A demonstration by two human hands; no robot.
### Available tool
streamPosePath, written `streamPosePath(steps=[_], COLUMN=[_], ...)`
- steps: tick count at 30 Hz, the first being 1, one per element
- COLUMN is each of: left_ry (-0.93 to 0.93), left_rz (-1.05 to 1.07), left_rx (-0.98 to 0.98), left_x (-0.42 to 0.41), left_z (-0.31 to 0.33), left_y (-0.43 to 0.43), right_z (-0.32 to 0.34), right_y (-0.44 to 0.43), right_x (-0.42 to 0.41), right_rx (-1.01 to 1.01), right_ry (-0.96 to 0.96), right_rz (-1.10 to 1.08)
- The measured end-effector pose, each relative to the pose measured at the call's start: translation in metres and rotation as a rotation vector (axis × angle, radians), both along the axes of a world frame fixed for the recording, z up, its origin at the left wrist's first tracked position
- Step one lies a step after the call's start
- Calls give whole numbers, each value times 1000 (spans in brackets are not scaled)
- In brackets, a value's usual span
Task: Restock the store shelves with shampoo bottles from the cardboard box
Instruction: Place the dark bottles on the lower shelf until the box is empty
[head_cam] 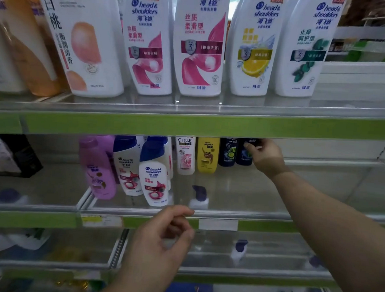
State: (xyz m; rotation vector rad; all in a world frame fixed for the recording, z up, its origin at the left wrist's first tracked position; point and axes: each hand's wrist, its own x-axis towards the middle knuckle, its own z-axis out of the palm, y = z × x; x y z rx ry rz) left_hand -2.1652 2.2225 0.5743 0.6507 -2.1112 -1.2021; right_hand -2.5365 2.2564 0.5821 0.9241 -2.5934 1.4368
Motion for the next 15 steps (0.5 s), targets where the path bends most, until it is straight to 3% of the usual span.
streamPosePath(steps=[9, 13, 15], left_ry=[56, 84, 66], left_rz=[-5, 13, 11], left_rx=[13, -8, 3], left_x=[0, 0, 1], left_z=[-9, -13, -22], left_y=[2, 3, 2], right_z=[3, 13, 14], right_y=[-1, 11, 26], right_x=[-6, 13, 43], right_rx=[120, 66, 15], right_ry=[-50, -160, -111], right_rz=[-37, -58, -106])
